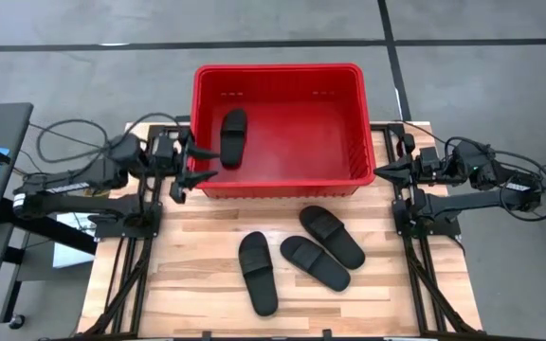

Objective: Pick and place slides into bin
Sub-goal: Put the black slide into the red bin

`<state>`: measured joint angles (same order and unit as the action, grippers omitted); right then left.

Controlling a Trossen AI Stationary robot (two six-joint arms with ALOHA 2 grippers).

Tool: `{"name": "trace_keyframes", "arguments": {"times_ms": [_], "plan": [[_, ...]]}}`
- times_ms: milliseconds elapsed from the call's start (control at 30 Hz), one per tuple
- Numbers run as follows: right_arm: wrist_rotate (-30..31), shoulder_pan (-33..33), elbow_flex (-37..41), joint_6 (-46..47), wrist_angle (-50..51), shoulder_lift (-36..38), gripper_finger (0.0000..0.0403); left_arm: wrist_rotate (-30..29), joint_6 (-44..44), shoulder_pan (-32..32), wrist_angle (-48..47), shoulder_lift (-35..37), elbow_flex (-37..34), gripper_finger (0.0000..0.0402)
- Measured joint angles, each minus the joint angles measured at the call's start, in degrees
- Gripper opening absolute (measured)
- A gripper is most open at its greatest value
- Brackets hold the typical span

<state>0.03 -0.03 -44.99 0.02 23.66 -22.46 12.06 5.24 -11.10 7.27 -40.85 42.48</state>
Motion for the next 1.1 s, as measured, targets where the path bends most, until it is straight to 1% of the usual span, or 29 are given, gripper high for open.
{"name": "trace_keyframes", "arguments": {"times_ms": [67,167,300,400,500,700,767,933,1100], "plan": [[0.0,0.0,0.0,0.0,0.0,0.0,0.0,-1.0,0.5,2.0,4.0,1.4,-3.5,0.021],[0.0,0.0,0.0,0.0,0.0,0.0,0.0,-3.6,0.7,4.7,7.4,3.2,-8.2,0.021],[0.0,0.0,0.0,0.0,0.0,0.0,0.0,-9.0,2.7,7.9,8.3,5.1,-13.1,0.021],[0.0,0.0,0.0,0.0,0.0,0.0,0.0,-10.4,4.5,9.7,9.1,6.0,-16.3,0.021],[0.0,0.0,0.0,0.0,0.0,0.0,0.0,-10.3,7.5,11.3,9.7,7.0,-18.7,0.021],[0.0,0.0,0.0,0.0,0.0,0.0,0.0,-6.4,13.8,14.4,10.3,10.0,-22.1,0.021],[0.0,0.0,0.0,0.0,0.0,0.0,0.0,-6.3,13.8,15.6,10.2,11.0,-22.2,0.021],[0.0,0.0,0.0,0.0,0.0,0.0,0.0,-6.5,9.8,17.0,9.3,14.8,-22.2,0.0211],[0.0,0.0,0.0,0.0,0.0,0.0,0.0,-6.9,7.0,17.1,1.7,19.8,-22.2,0.0211]]}}
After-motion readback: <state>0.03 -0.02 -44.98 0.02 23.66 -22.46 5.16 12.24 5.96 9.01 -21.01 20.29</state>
